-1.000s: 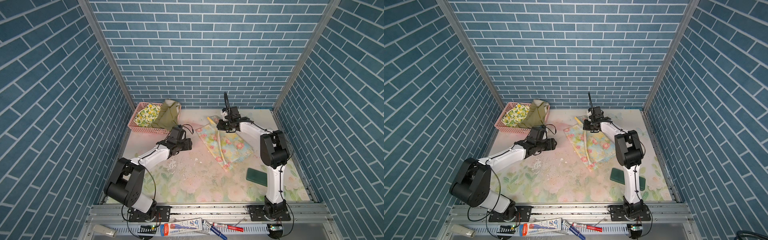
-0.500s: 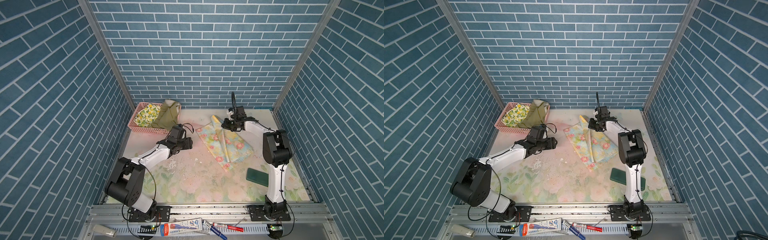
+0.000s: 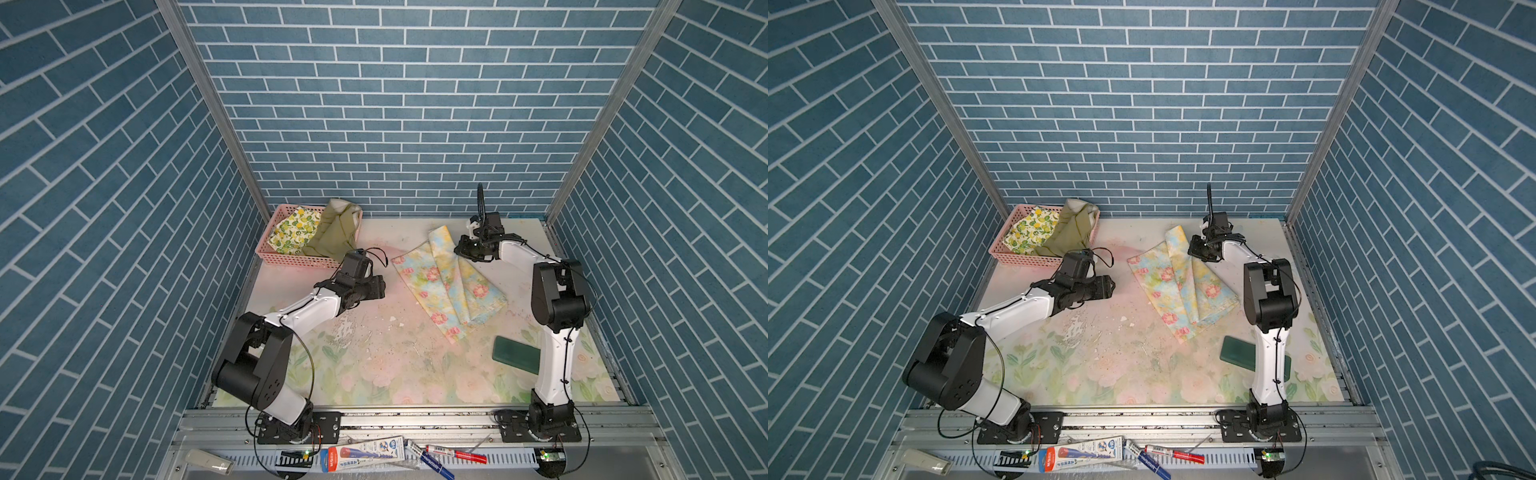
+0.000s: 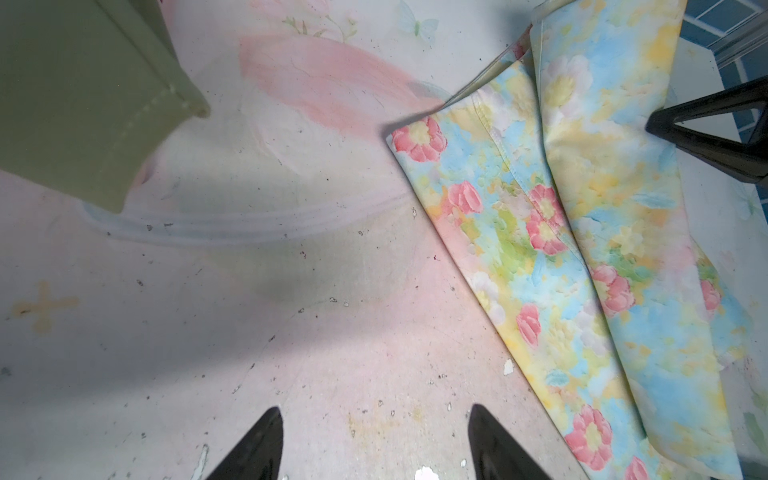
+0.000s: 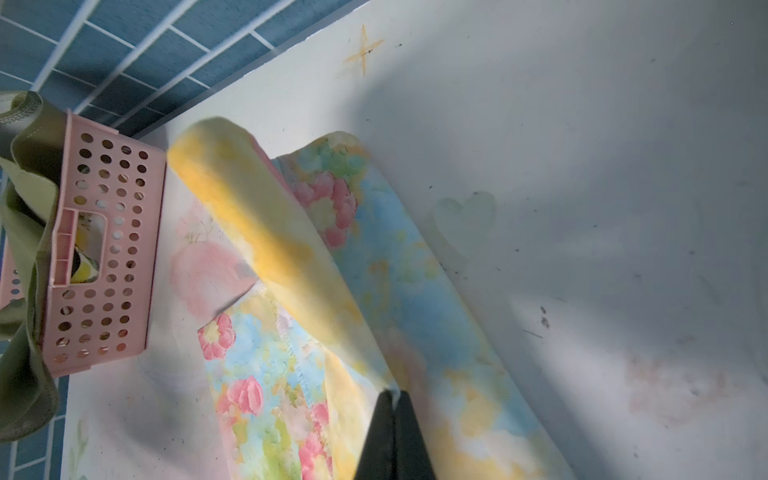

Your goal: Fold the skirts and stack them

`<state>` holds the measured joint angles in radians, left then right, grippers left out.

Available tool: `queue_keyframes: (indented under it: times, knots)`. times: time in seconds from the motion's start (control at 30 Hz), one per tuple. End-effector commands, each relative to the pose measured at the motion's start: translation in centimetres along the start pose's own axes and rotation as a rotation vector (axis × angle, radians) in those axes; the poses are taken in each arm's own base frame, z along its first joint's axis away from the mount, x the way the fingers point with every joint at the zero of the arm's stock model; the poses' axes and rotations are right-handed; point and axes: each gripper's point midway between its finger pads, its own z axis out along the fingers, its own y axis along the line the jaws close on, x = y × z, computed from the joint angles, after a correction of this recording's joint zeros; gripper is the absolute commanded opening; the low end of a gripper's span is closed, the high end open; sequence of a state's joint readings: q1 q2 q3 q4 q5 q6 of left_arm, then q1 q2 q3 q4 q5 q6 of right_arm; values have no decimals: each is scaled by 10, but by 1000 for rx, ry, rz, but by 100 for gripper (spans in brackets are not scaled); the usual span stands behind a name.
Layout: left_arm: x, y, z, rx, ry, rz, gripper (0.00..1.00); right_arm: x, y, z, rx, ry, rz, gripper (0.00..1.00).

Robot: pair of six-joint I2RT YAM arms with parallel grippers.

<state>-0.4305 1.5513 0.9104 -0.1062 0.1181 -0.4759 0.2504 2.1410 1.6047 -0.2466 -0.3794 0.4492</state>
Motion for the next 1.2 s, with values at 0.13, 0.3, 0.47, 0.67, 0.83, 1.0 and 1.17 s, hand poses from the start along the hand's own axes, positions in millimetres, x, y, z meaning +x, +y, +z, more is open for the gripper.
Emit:
queue_keyframes:
  times: [0.13,0.3,0.47,0.67,0.83,1.0,1.17]
  knots:
    - [-8,0,0,-5,-14,-8,71,13,47,-14,-69,0,-47,0]
    - [-10,-1,2,-5,-13,-10,71,34,81,-13,-100,21,-101,0]
    - [-11,1,3,-13,-16,-10,71,47,98,-14,-113,35,-135,0]
    - [-8,2,7,-16,-11,-14,71,61,115,-9,-125,57,-161,0]
    - [-8,3,9,-16,-9,-19,71,73,126,-1,-131,79,-172,0]
    - [-8,2,11,-17,-11,-19,71,83,134,5,-135,99,-179,0]
    - [-8,3,13,-16,-10,-21,71,98,136,19,-130,134,-173,0]
